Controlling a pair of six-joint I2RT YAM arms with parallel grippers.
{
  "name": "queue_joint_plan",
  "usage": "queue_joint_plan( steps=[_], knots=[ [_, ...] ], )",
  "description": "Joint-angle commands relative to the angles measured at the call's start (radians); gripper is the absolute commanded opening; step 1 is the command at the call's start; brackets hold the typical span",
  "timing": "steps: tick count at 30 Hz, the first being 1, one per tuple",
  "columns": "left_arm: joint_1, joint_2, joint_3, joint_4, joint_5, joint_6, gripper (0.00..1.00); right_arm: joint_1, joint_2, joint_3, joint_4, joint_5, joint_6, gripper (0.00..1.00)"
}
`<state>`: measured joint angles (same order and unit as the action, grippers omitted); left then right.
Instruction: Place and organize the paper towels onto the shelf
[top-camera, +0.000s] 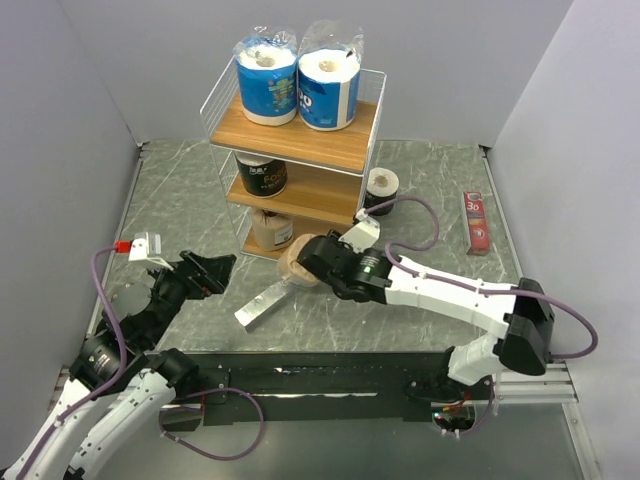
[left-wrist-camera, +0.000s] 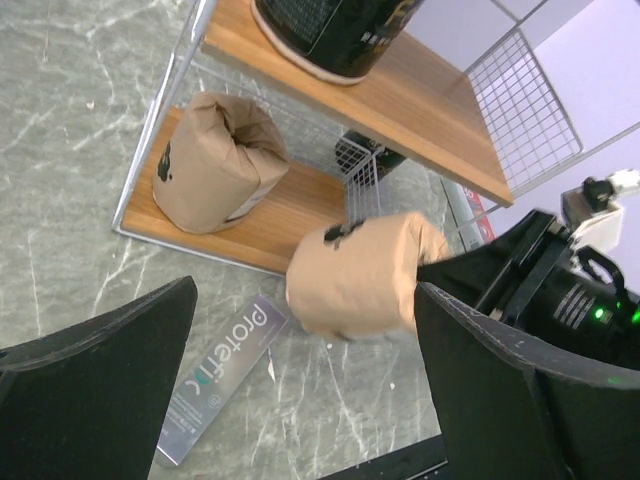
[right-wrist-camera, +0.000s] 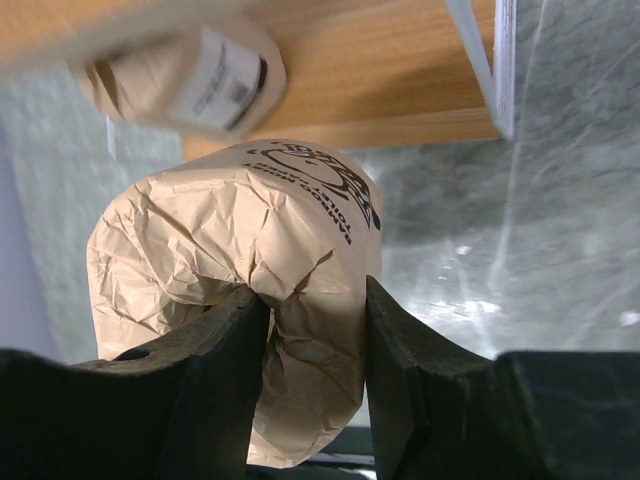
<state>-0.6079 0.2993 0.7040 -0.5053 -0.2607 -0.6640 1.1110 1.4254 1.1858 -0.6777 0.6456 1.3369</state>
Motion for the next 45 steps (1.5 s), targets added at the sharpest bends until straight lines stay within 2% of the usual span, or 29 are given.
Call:
queue_joint_plan(
  steps=[1,4,6,12,13,18,29,35,44,45],
  knots=[
    [0.004,0.034,-0.017,0.019,0.017,-0.048,0.97,0.004,0.061,0.136,-0.158,0.134,0.314,0.47],
    [0.003,0.057,0.002,-0.013,-0.02,-0.058,0.97,0.01,0.122,0.181,-0.189,0.15,0.422,0.47],
    [0.005,0.047,0.002,-0.013,-0.015,-0.059,0.96,0.015,0.174,0.213,-0.276,0.16,0.5,0.47],
    [0.003,-0.008,-0.008,-0.012,-0.038,-0.066,0.96,0.045,0.319,0.405,-0.638,0.206,0.879,0.47],
    [0.003,-0.012,-0.008,-0.013,-0.041,-0.069,0.96,0.047,0.335,0.446,-0.666,0.209,0.953,0.47],
    [0.002,-0.048,-0.003,-0.027,-0.074,-0.075,0.97,0.055,0.405,0.479,-0.717,0.227,1.085,0.48],
    [0.002,-0.12,-0.003,-0.039,-0.117,-0.091,0.97,0.036,0.44,0.476,-0.721,0.319,1.157,0.49],
    [-0.004,-0.14,-0.003,-0.041,-0.126,-0.092,0.96,0.01,0.457,0.469,-0.635,0.339,1.075,0.49],
    [-0.009,-0.144,0.0,-0.05,-0.144,-0.098,0.97,-0.007,0.498,0.5,-0.634,0.344,1.081,0.49],
    [-0.012,-0.149,0.002,-0.05,-0.147,-0.1,0.96,-0.013,0.494,0.485,-0.614,0.347,1.043,0.49]
  ],
)
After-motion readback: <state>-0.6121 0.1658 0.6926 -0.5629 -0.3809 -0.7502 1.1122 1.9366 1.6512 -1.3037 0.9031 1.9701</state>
